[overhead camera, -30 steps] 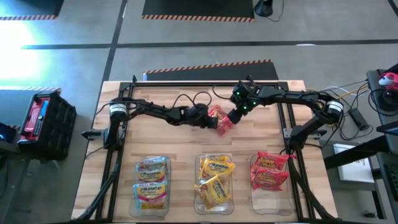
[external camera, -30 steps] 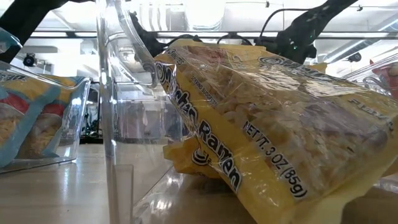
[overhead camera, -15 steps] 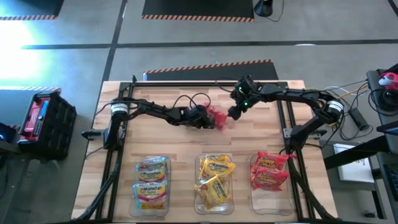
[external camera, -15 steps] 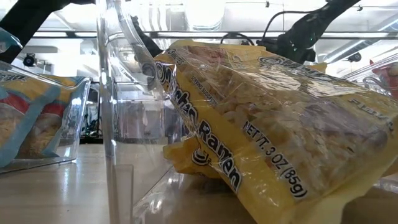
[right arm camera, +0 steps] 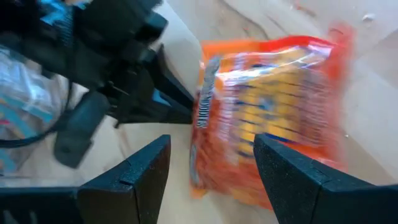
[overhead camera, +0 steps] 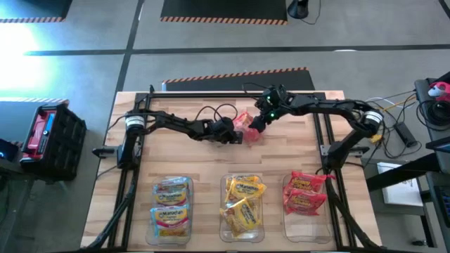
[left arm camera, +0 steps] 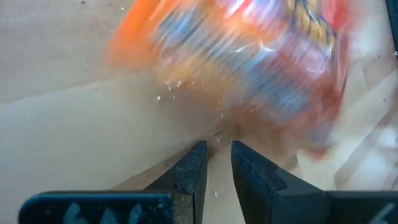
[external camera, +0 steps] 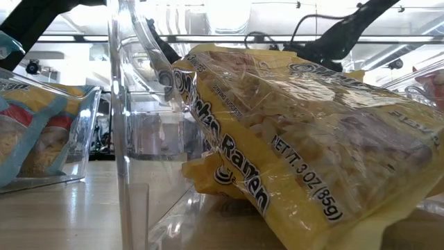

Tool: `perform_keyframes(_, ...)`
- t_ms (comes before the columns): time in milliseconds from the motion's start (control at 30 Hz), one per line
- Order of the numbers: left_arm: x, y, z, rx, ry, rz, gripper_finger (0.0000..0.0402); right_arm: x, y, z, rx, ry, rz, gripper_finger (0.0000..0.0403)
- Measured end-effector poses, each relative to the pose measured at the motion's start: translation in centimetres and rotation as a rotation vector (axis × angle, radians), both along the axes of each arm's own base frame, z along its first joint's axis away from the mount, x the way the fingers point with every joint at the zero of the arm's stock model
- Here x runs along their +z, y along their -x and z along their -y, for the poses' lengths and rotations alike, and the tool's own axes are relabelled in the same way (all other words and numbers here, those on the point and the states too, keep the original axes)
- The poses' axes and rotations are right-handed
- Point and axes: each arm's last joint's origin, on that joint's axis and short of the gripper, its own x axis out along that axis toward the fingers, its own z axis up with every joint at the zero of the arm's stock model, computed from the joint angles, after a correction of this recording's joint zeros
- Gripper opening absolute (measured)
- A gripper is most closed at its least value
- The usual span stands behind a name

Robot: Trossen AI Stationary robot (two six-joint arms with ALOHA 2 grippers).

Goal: Sort Maruchan noodles
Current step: Put the red noodle pack into the right transparent bin

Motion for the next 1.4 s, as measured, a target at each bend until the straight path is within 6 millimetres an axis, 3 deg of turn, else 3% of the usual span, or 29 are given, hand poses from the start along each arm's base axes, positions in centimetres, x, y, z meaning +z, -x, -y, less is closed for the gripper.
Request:
perform_keyframes(233,0.1,0.0,-0.1,-0.006,0.01,0.013,0.0059,-2.7,-0.7,0.6,-0.026,-0.069,-0.065,0.0222)
perform_keyframes(367,0.8,-0.7,-0.1,-0.037,0.012,0.093,0.0059,-2.6,-0.7,0.6,-0.018,-0.057,-0.06,0.0222)
perform_keyframes(533,3.4,-2.3,-0.2,-0.104,-0.018,0.295,0.0059,-2.1,-0.6,0.5,-0.013,-0.043,-0.045,0.0222)
perform_keyframes(700,4.3,-3.0,-0.7,-0.143,-0.091,0.313,0.0059,-1.7,-0.5,0.4,-0.011,-0.033,-0.037,0.0222)
perform_keyframes(933,1.1,-4.0,-2.3,-0.101,-0.078,0.25,0.0059,-1.7,-0.3,0.4,-0.011,-0.039,-0.048,0.0222)
perform_keyframes(1200,0.3,-4.4,-2.5,-0.086,-0.059,0.24,0.0059,-1.3,1.1,0.7,-0.098,0.055,-0.184,0.0221)
perform_keyframes(1400,-0.1,-4.0,-2.9,-0.058,-0.059,0.2,0.0059,1.1,2.4,0.7,-0.119,0.197,-0.178,0.0221)
